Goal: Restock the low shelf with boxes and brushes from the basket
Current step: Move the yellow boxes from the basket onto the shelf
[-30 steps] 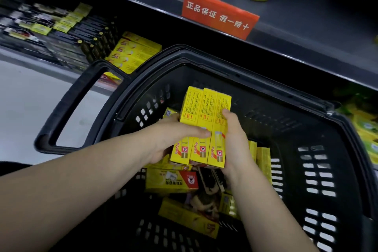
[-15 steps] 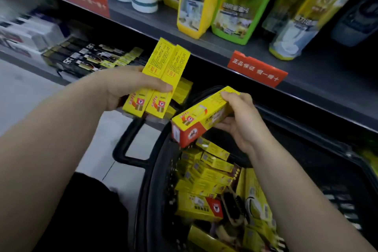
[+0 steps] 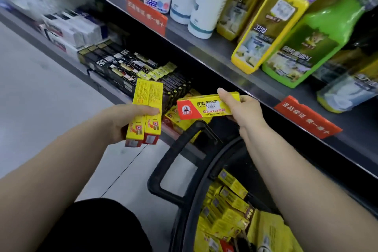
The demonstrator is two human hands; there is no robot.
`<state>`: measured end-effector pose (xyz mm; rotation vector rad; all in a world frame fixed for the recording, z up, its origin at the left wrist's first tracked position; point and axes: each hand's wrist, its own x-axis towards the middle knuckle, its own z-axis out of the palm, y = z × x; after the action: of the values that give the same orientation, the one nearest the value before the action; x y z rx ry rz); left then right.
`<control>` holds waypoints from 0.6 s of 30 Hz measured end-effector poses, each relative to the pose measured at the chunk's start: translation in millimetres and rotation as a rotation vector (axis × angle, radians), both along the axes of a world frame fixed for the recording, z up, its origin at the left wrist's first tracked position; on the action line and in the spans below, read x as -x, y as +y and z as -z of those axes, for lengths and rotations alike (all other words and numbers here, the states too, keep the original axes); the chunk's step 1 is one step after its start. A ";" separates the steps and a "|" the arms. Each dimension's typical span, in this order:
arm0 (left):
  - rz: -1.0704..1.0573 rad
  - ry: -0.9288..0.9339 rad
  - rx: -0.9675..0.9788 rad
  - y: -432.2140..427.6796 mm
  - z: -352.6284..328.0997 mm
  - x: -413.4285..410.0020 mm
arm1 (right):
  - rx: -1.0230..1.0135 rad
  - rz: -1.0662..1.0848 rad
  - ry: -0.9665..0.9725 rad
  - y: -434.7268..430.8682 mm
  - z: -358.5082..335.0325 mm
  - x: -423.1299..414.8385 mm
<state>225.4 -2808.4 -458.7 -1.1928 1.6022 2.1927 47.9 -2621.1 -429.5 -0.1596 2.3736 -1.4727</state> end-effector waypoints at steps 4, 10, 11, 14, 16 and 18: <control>-0.050 0.000 0.028 -2.9 14.5 4.7 | -0.271 -0.141 0.053 -20.1 23.0 26.9; -0.209 0.044 0.125 -7.7 45.7 9.7 | -0.583 -0.285 0.007 -50.7 53.5 62.5; -0.255 0.051 0.125 -9.3 49.6 10.1 | -0.614 -0.321 -0.004 -55.0 58.8 64.7; -0.321 0.076 0.147 -13.8 57.9 11.6 | -0.624 -0.413 -0.011 -64.3 73.2 68.5; -0.338 0.100 0.175 -16.0 61.2 13.3 | -0.623 -0.510 -0.020 -64.1 78.8 73.3; -0.339 0.125 0.176 -16.9 62.5 15.3 | -0.888 -0.717 0.086 -60.1 80.7 79.7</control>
<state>210.1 -2825.3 -521.1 -1.5017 1.7875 2.4100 -31.8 -2681.2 -510.2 -0.7398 2.4007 -0.0643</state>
